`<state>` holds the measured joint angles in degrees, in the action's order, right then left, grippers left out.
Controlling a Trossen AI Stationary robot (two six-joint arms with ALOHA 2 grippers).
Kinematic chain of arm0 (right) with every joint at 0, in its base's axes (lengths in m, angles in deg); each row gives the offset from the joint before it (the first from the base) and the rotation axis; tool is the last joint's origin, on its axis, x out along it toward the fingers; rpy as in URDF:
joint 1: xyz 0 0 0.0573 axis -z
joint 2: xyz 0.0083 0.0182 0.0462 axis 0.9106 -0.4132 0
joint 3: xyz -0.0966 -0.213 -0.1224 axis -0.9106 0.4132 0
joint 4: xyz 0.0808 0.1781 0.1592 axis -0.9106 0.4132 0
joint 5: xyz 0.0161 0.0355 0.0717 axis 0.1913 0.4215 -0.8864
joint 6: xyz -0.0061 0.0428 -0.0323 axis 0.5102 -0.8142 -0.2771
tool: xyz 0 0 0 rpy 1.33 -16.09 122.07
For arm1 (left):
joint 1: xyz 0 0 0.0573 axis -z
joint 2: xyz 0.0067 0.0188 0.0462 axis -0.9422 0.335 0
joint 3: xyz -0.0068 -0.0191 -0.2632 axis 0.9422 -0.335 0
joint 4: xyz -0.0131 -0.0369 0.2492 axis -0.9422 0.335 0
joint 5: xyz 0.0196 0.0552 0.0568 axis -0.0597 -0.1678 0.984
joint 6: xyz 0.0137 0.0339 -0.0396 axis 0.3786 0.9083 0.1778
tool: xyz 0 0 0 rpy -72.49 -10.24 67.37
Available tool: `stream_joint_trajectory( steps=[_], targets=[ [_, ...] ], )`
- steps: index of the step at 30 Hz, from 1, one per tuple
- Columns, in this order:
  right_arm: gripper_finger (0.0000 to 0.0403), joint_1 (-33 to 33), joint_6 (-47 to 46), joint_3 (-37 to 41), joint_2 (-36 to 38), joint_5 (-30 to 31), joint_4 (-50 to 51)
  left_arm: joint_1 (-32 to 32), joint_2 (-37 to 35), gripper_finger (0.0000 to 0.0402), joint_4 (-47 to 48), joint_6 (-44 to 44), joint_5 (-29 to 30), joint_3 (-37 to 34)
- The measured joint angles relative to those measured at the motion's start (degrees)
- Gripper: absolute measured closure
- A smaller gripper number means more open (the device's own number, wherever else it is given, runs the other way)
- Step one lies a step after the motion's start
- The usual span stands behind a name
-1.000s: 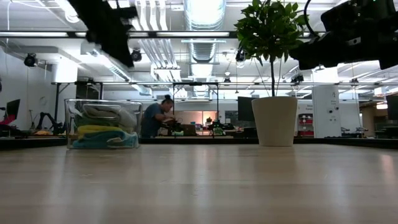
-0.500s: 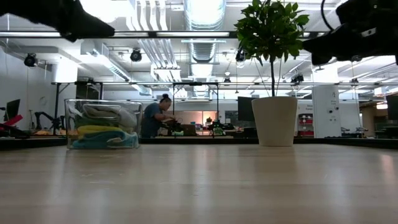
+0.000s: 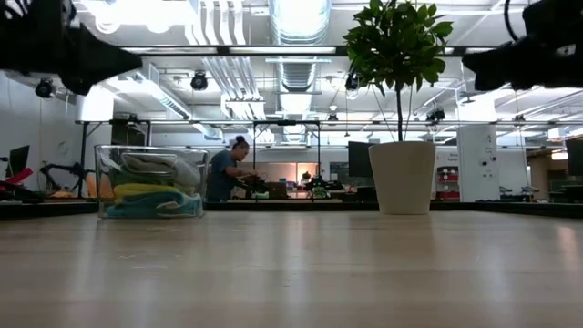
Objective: Fold microfiber towels
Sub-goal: Return to Home Position
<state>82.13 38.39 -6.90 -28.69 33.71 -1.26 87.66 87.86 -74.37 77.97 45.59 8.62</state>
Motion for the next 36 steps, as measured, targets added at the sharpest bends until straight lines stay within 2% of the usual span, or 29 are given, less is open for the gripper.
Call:
stream_joint_trajectory(
  steps=[2, 4, 9, 12, 19, 22, 36],
  targets=[
    [0.0394, 0.02, 0.03, 1.52, -0.12, 0.05, 0.1, -0.02, -1.56, 0.0334, -0.12, 0.41, -0.03, -2.24],
    [0.0394, 0.0, 0.06, 3.08, -0.04, -0.35, -3.01, -0.02, -0.37, 0.0334, 0.51, 0.48, 0.02, -3.67],
    [0.0394, 0.01, -2.85, 3.92, -0.67, -1.55, -0.79, -0.02, 1.95, 0.0334, -4.6, -0.03, -0.15, -7.71],
    [0.0394, 0.02, -4.11, 3.95, -0.82, -0.97, -0.41, 0.0, 3.99, 0.0334, -5.39, 0.4, -0.64, -7.71],
    [0.0394, 0.02, -20.63, 3.95, -1.46, 9.28, 1.13, 0.0, 8.29, 0.0334, -5.11, -5.97, -0.42, -7.74],
    [0.0394, 0.02, -20.47, 3.97, -1.72, 11.08, 1.29, 0.0, 10.18, 0.0334, -5.07, -6.05, -0.42, -7.74],
    [0.0394, 0.02, -20.33, 4.01, -1.71, 11.08, 1.3, 0.0, 15.99, 0.0334, -5.16, -6.04, -0.32, -7.84]
  ],
)
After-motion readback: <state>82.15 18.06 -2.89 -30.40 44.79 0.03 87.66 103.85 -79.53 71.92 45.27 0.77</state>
